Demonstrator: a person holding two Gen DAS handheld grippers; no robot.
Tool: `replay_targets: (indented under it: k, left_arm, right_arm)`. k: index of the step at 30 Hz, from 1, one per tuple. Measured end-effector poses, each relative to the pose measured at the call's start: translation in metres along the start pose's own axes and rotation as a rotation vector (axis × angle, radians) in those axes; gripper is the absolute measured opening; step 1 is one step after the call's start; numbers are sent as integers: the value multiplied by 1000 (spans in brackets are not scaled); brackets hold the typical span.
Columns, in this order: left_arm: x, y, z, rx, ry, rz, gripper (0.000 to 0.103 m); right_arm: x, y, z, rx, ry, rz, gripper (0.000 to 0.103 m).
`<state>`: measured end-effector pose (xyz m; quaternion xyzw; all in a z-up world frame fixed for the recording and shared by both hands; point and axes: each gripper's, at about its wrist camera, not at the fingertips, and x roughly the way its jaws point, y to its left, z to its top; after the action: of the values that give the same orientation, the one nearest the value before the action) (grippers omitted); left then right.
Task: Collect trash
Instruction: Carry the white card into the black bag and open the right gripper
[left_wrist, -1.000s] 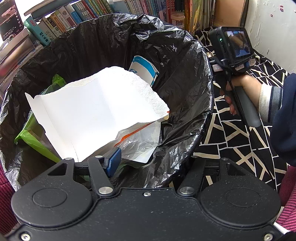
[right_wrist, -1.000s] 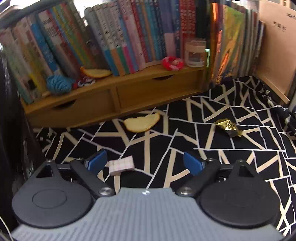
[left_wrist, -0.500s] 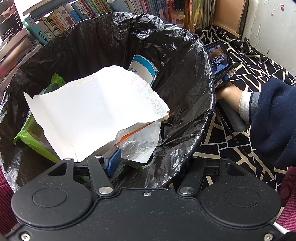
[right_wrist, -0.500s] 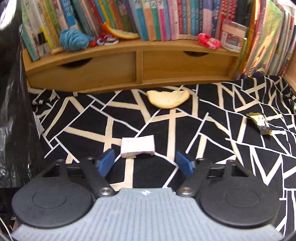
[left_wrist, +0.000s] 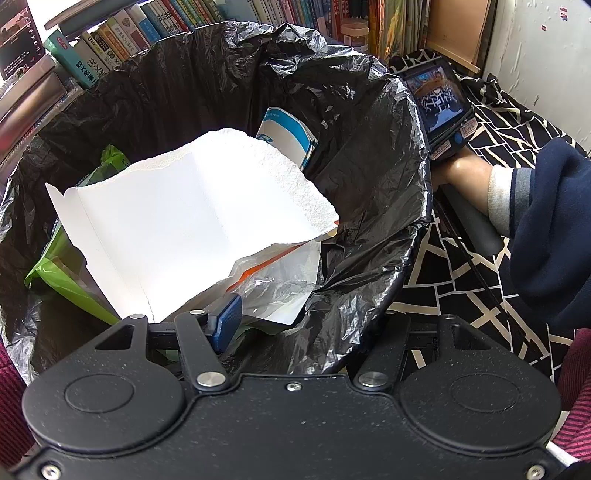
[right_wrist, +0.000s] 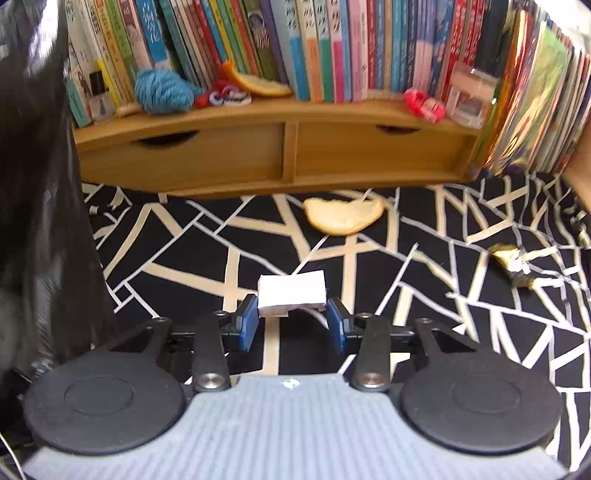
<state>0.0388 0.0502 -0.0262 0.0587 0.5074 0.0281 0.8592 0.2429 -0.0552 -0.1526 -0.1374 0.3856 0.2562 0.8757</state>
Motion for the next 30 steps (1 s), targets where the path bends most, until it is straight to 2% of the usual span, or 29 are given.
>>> replay_targets:
  k: [8,14,20,25,30]
  left_arm:
    - [-1,3,0,-7,3,-6,59]
    - [-1,3,0,-6,3,-2,59]
    - [-1,2,0,-4,3,2,59]
    - [-1,1,0,-1,0,6,59]
    - [-1,-1,-1,2,0,10,59]
  right_arm:
    - [-52,-16,31,36,-10,-75,46]
    - [-107,-25,45,106,-42,-65,46]
    - [-164,-21,52,135,-125,2,47]
    - [-195,-14,47,157,-240,55,47]
    - [-216,-7,47,149,-346,218,48]
